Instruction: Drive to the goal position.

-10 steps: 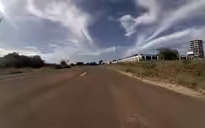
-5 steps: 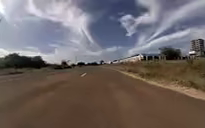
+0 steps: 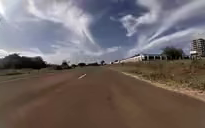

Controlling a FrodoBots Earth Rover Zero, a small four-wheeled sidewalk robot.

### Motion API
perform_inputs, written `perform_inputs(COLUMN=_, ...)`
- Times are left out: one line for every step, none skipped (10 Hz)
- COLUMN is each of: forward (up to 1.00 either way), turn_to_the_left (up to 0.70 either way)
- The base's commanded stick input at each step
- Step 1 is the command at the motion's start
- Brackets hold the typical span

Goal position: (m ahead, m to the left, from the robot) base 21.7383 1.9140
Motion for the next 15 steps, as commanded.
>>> perform_inputs(forward=0.85, turn_to_the_left=0.0)
perform_inputs(forward=0.85, turn_to_the_left=0.0)
perform_inputs(forward=0.85, turn_to_the_left=0.0)
perform_inputs(forward=0.85, turn_to_the_left=0.0)
perform_inputs(forward=0.85, turn_to_the_left=0.0)
perform_inputs(forward=0.85, turn_to_the_left=0.0)
perform_inputs(forward=0.85, turn_to_the_left=0.0)
perform_inputs(forward=0.85, turn_to_the_left=0.0)
perform_inputs(forward=0.85, turn_to_the_left=0.0)
perform_inputs(forward=0.85, turn_to_the_left=0.0)
perform_inputs(forward=0.85, turn_to_the_left=0.0)
perform_inputs(forward=0.85, turn_to_the_left=0.0)
perform_inputs(forward=0.85, turn_to_the_left=0.0)
perform_inputs(forward=0.85, turn_to_the_left=0.0)
perform_inputs(forward=0.85, turn_to_the_left=0.0)
